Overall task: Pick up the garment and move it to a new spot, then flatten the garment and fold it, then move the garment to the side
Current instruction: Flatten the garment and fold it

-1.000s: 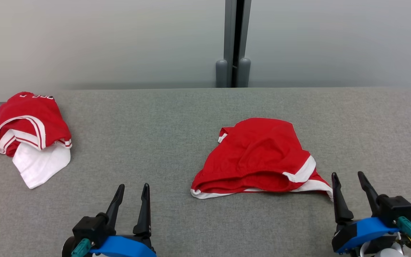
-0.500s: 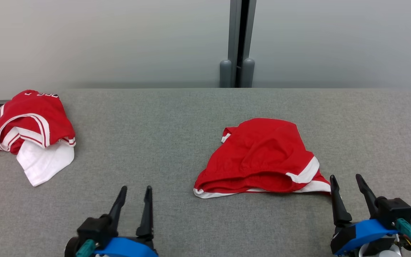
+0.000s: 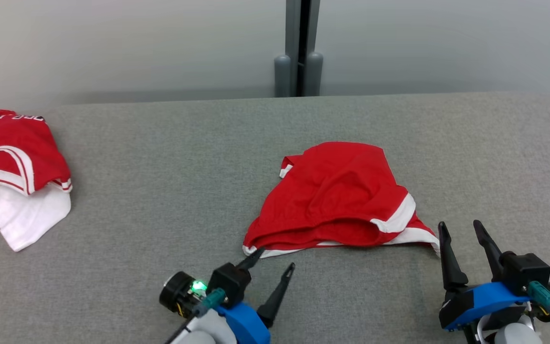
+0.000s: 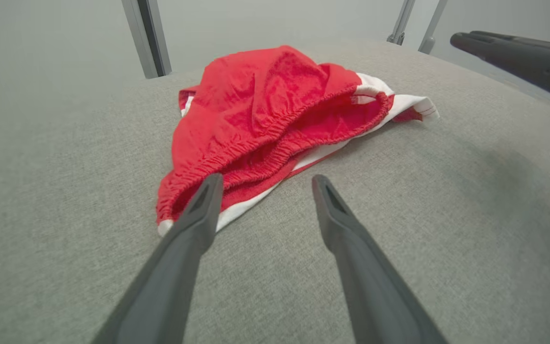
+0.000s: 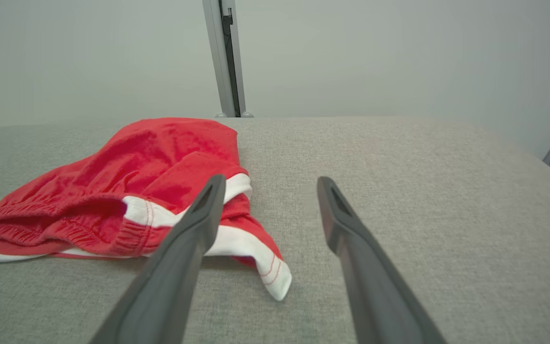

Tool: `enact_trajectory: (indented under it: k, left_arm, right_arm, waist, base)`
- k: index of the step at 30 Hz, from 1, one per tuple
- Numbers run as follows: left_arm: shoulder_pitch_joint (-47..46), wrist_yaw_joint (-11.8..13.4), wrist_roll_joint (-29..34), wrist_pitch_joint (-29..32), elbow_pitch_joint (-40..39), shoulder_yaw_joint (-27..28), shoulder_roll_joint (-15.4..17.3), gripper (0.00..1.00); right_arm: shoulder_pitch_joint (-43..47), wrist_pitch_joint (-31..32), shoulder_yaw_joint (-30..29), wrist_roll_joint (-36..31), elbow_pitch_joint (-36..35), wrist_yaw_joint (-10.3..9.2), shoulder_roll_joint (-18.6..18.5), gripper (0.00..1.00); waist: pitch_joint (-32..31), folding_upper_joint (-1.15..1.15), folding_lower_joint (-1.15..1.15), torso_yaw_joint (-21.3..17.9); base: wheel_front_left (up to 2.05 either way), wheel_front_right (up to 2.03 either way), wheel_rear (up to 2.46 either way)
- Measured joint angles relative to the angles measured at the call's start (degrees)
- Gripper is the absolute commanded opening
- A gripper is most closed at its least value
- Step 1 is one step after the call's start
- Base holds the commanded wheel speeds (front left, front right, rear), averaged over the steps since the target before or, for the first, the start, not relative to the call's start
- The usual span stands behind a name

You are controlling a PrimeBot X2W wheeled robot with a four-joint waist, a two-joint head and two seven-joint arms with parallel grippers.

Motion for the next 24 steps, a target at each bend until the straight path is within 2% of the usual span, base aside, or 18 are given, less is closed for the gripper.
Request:
enact_trajectory:
  k: [5, 12, 24]
  left_arm:
    - [-4.9, 0.0, -3.2, 0.8, 6.1, -1.1, 1.3, 1.00]
    - [-9.3, 0.0, -5.7, 1.5, 10.7, -6.3, 2.1, 1.00]
    - [-13.2, 0.4, -9.0, 4.0, 18.5, -6.1, 1.5, 1.00]
  right_arm:
    - [-0.5, 0.0, 0.1, 0.2, -0.2, 0.00, 0.0, 1.00]
    - [-1.0, 0.0, -0.3, 0.1, -0.7, 0.00, 0.0, 1.00]
    - [-1.1, 0.0, 0.1, -0.1, -0.9, 0.00, 0.0, 1.00]
  waist:
    - [1.5, 0.00, 0.00, -1.5]
    - [2.8, 0.00, 0.00, -2.5]
    - [3.0, 0.00, 0.00, -3.0]
  base:
    - [0.00, 0.00, 0.00]
    - [0.00, 0.00, 0.00]
    - [0.00, 0.00, 0.00]
